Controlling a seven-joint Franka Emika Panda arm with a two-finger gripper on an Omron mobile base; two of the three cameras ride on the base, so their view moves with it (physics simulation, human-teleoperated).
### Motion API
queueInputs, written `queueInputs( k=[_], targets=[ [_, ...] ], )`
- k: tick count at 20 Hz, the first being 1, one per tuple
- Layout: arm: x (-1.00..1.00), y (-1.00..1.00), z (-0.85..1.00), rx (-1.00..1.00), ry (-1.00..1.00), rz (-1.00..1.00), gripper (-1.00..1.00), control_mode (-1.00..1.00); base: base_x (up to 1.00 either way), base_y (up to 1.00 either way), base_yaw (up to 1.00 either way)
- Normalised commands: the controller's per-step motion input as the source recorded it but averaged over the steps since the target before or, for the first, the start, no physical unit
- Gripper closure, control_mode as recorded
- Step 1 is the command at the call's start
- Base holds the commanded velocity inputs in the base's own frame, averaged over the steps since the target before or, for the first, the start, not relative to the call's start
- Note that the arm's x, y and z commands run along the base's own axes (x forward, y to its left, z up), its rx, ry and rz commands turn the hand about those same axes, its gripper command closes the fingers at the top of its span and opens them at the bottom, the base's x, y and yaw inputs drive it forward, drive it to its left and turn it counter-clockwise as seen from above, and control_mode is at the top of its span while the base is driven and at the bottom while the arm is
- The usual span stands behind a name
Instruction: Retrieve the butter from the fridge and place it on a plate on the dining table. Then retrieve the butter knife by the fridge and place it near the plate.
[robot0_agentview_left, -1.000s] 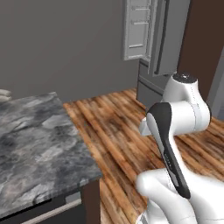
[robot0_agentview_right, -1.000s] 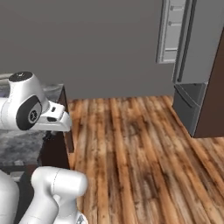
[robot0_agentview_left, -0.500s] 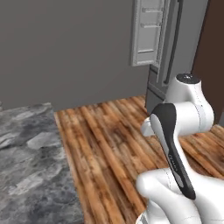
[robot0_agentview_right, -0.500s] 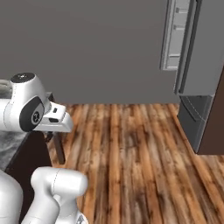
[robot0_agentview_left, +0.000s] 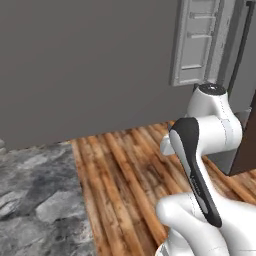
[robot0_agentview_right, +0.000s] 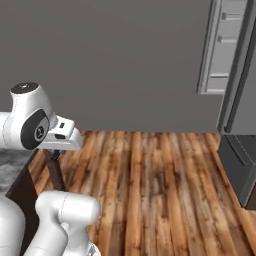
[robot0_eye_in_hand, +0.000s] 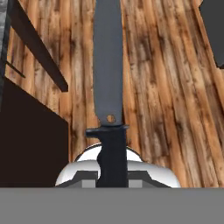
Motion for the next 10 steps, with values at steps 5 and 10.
queueInputs(
  k=[5, 10],
  targets=[
    [0.0, 0.0, 0.0, 0.0, 0.0, 0.0, 1.0, 1.0, 1.0, -0.01, 0.12],
    [0.0, 0.0, 0.0, 0.0, 0.0, 0.0, 1.0, 1.0, 1.0, -0.05, 0.12]
  ],
)
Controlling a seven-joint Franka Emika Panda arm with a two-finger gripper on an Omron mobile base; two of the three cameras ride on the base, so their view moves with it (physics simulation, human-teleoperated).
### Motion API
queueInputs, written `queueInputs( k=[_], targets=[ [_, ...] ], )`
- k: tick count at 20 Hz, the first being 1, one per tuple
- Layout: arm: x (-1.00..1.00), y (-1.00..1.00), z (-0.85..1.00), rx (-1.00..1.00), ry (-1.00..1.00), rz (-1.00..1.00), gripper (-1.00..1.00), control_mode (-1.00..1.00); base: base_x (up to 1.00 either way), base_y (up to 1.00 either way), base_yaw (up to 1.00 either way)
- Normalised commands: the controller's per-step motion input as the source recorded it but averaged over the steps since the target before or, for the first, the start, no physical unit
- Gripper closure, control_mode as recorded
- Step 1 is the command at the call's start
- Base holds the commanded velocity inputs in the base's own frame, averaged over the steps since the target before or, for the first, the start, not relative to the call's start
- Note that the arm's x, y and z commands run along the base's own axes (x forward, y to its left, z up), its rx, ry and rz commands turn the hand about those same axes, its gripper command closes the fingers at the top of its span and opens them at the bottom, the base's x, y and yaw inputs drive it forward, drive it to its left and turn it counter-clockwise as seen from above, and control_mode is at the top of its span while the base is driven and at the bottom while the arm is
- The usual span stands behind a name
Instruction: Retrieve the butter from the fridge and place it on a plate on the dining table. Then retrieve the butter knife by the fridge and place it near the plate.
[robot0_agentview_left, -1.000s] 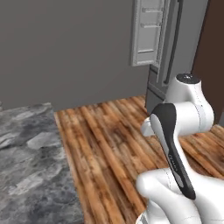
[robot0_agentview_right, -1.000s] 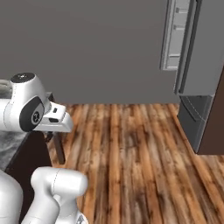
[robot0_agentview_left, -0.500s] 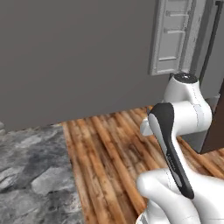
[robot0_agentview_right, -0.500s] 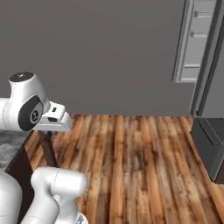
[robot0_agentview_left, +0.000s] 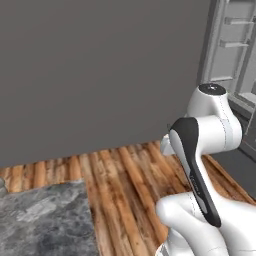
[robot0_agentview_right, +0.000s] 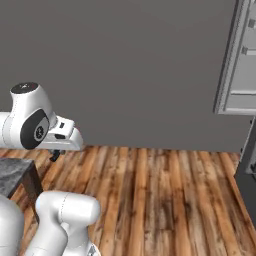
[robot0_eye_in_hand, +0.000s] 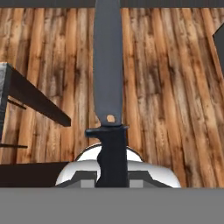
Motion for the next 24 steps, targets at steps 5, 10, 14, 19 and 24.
queueInputs(
  k=[5, 10, 14, 19, 24],
  targets=[
    [0.0, 0.0, 0.0, 0.0, 0.0, 0.0, 1.0, 1.0, 1.0, -0.15, 0.13],
    [0.0, 0.0, 0.0, 0.0, 0.0, 0.0, 1.0, 1.0, 1.0, -0.15, 0.16],
    [0.0, 0.0, 0.0, 0.0, 0.0, 0.0, 1.0, 1.0, 1.0, -0.14, 0.3],
    [0.0, 0.0, 0.0, 0.0, 0.0, 0.0, 1.0, 1.0, 1.0, -0.21, 0.43],
    [0.0, 0.0, 0.0, 0.0, 0.0, 0.0, 1.0, 1.0, 0.96, -0.08, 0.56]
  ],
)
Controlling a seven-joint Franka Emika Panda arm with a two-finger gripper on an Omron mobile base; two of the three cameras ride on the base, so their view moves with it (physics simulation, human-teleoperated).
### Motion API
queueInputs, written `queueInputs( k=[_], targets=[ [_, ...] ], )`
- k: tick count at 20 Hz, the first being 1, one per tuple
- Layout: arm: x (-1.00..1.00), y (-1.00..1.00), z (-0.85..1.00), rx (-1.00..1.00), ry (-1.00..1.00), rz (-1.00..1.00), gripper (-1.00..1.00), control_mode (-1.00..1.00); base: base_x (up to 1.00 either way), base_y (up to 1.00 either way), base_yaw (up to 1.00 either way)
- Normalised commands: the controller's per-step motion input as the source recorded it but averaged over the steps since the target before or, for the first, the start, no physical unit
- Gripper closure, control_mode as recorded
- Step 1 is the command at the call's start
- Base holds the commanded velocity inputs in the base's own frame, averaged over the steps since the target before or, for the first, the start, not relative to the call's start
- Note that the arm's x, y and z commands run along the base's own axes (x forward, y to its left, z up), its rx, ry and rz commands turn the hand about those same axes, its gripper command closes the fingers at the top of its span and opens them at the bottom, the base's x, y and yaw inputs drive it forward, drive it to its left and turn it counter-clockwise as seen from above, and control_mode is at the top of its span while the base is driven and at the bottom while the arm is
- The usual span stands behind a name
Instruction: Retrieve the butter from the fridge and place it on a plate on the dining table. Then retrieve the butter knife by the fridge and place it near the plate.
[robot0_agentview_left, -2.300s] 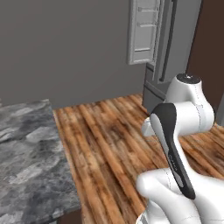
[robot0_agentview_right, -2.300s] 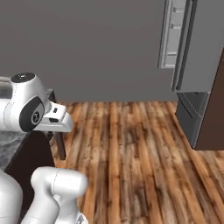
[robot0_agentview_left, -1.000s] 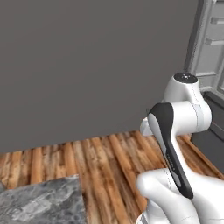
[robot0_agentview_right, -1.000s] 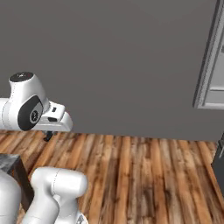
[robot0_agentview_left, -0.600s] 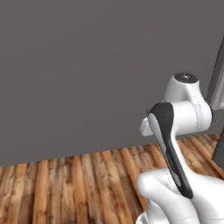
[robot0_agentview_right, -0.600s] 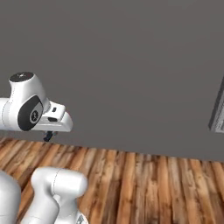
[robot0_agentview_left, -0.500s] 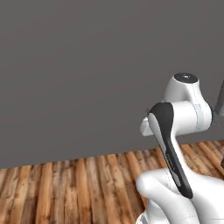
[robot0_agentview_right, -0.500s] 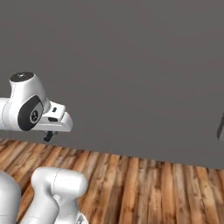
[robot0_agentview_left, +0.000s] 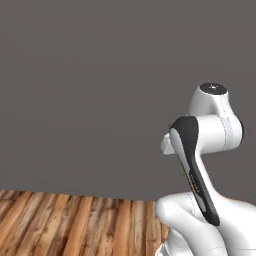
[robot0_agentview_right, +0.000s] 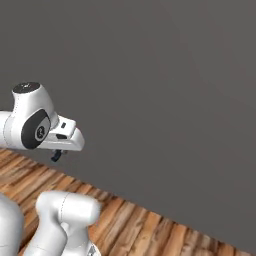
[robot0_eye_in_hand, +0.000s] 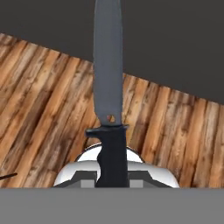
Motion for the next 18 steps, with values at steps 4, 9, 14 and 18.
queueInputs(
  k=[4, 9, 14, 18],
  targets=[
    [0.0, 0.0, 0.0, 0.0, 0.0, 0.0, 1.0, 1.0, 0.77, -0.04, 0.62],
    [0.0, 0.0, 0.0, 0.0, 0.0, 0.0, 1.0, 1.0, 0.53, -0.19, 0.64],
    [0.0, 0.0, 0.0, 0.0, 0.0, 0.0, 1.0, 1.0, 0.35, -0.09, 0.66],
    [0.0, 0.0, 0.0, 0.0, 0.0, 0.0, 1.0, 1.0, 0.46, -0.06, 0.86]
  ],
)
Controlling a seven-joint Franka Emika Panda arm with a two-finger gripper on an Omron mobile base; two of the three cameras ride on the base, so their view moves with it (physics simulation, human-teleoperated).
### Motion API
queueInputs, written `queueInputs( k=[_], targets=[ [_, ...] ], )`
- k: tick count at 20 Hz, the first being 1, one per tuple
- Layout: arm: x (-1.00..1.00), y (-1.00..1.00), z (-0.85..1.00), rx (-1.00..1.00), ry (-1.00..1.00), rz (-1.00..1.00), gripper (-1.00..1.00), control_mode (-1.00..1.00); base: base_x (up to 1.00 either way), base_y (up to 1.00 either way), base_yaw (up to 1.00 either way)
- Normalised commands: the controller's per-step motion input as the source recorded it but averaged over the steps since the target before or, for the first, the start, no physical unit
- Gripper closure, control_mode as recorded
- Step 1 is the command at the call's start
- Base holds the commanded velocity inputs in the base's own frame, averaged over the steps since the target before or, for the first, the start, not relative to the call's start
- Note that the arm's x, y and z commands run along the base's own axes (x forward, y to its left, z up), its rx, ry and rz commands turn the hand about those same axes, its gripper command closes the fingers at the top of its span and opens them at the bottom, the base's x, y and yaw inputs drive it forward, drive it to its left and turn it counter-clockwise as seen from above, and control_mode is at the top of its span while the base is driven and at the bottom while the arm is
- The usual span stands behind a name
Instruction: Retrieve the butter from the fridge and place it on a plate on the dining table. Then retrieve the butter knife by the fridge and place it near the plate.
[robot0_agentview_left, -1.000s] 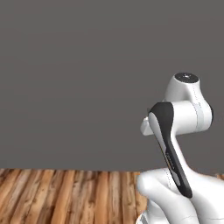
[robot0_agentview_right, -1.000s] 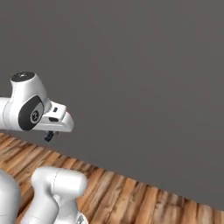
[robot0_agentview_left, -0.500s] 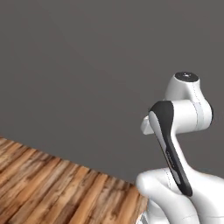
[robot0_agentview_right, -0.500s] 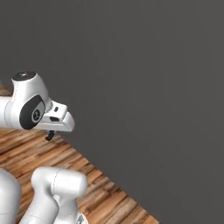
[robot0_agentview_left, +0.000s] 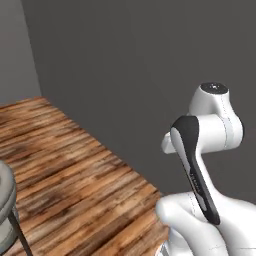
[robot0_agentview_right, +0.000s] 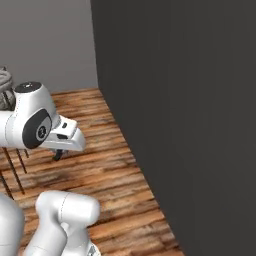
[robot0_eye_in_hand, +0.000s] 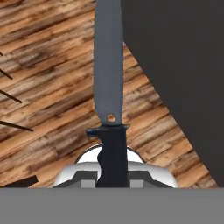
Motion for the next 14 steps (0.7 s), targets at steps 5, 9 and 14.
queueInputs(
  k=[5, 9, 14],
  targets=[
    [0.0, 0.0, 0.0, 0.0, 0.0, 0.0, 1.0, 1.0, 0.47, -0.19, 0.87],
    [0.0, 0.0, 0.0, 0.0, 0.0, 0.0, 1.0, 1.0, 0.44, -0.28, 0.84],
    [0.0, 0.0, 0.0, 0.0, 0.0, 0.0, 1.0, 1.0, 0.39, -0.4, 0.81]
  ],
)
